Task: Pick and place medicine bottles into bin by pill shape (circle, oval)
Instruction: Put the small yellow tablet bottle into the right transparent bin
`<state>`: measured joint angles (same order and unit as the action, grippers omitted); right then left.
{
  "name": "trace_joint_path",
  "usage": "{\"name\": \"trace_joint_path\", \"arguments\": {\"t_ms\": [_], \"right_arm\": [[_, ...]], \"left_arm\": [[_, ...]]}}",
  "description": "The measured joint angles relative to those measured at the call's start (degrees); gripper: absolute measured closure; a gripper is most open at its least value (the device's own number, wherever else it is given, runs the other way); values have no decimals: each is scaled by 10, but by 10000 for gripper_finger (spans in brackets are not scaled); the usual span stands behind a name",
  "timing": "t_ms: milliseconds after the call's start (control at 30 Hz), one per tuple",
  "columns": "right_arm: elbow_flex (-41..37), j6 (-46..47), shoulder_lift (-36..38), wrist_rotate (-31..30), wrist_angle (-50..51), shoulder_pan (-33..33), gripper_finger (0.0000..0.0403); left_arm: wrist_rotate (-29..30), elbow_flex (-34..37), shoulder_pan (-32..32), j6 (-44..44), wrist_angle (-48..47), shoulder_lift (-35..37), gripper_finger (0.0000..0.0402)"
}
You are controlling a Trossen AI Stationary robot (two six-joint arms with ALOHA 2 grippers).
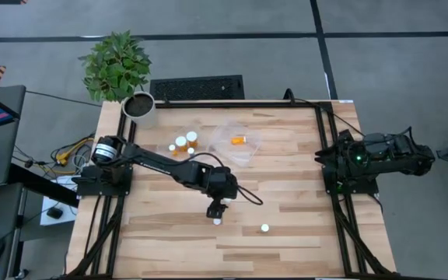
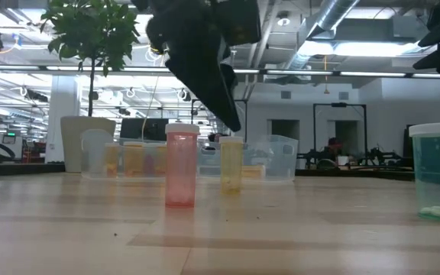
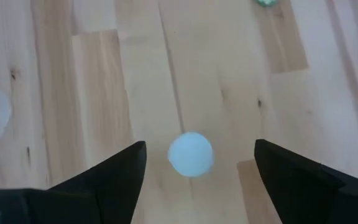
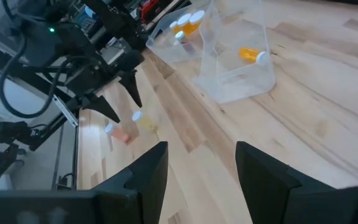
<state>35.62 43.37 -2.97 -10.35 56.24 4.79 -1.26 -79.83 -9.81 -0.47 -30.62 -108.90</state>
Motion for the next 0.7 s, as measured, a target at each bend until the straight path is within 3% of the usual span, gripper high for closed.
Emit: {"name": "trace_joint_path", "arguments": {"t_ms": [400,700], "right_arm": [[0,2,0,0,0,0,202],[0,3,0,0,0,0,202]], "left_arm": [[-2,35,3,23,52,0,116],[-8,35,4,43,53,0,182]]}}
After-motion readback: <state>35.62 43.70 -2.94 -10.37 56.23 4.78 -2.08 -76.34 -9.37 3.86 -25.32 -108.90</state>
